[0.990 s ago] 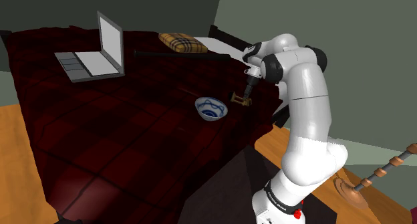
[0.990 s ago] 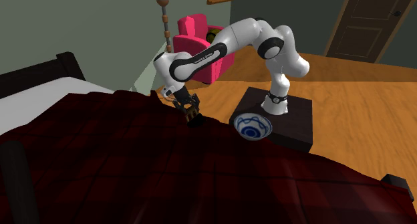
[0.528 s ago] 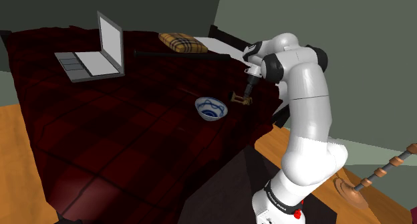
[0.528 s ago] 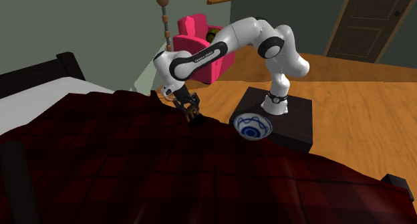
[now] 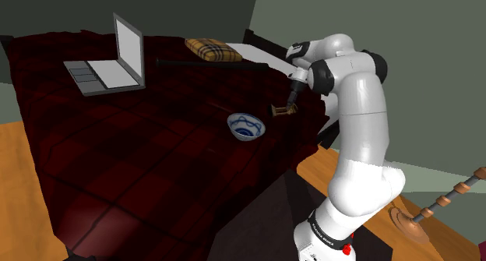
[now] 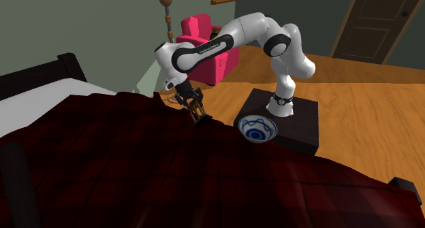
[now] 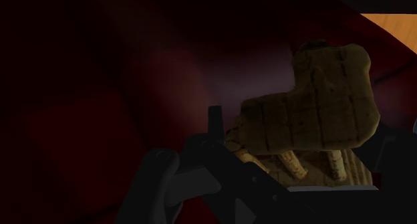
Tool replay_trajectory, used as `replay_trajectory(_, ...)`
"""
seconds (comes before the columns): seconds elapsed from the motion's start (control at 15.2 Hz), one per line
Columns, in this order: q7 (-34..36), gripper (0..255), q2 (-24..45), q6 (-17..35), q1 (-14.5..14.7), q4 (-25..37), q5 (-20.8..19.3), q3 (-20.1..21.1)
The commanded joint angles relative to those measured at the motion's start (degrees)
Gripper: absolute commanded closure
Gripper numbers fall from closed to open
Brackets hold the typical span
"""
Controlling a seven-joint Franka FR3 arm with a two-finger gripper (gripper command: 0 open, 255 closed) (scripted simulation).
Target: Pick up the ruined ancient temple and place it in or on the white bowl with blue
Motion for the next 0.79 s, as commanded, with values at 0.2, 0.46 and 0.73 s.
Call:
replay_trajectory(0.2, 0.68, 255, -1.19, -2.98, -0.23, 2.11, -0.66, -0.42)
replay_trajectory(0.46, 1.28, 255, -1.89, -5.54, -0.56, 4.24, -1.05, -0.65)
replay_trajectory(0.73, 1.87, 255, -2.39, -8.24, -1.05, 6.72, -1.32, -0.80)
